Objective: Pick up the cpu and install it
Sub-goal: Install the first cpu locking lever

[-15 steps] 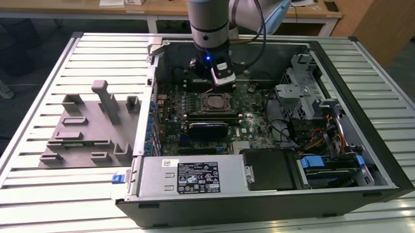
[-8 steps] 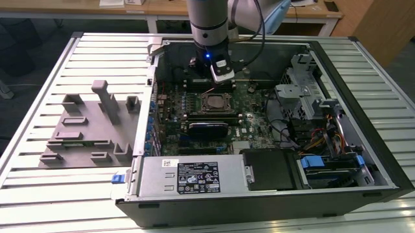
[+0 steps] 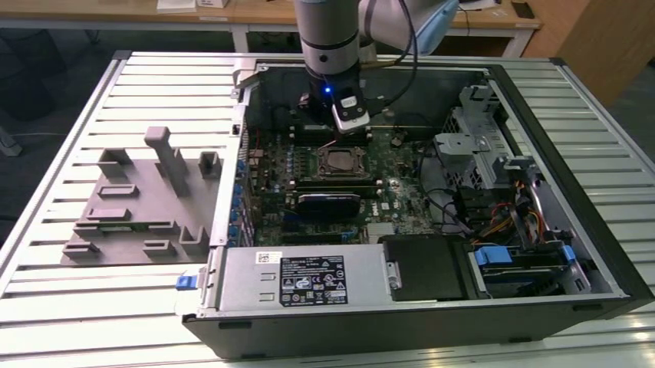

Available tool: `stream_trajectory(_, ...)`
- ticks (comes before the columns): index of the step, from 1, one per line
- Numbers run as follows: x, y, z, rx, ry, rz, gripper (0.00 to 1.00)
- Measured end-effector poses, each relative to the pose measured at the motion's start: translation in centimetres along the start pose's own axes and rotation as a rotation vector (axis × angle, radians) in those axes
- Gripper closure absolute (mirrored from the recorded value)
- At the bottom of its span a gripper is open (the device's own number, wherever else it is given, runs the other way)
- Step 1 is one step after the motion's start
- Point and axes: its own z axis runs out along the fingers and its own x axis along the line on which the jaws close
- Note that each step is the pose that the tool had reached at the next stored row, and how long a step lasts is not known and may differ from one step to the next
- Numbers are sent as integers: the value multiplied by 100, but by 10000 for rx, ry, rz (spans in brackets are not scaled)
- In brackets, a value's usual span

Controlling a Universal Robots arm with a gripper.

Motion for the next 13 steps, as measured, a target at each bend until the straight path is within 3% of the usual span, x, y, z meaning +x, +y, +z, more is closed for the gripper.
stream_trajectory(13, -16, 19, 78, 5, -5, 0, 89)
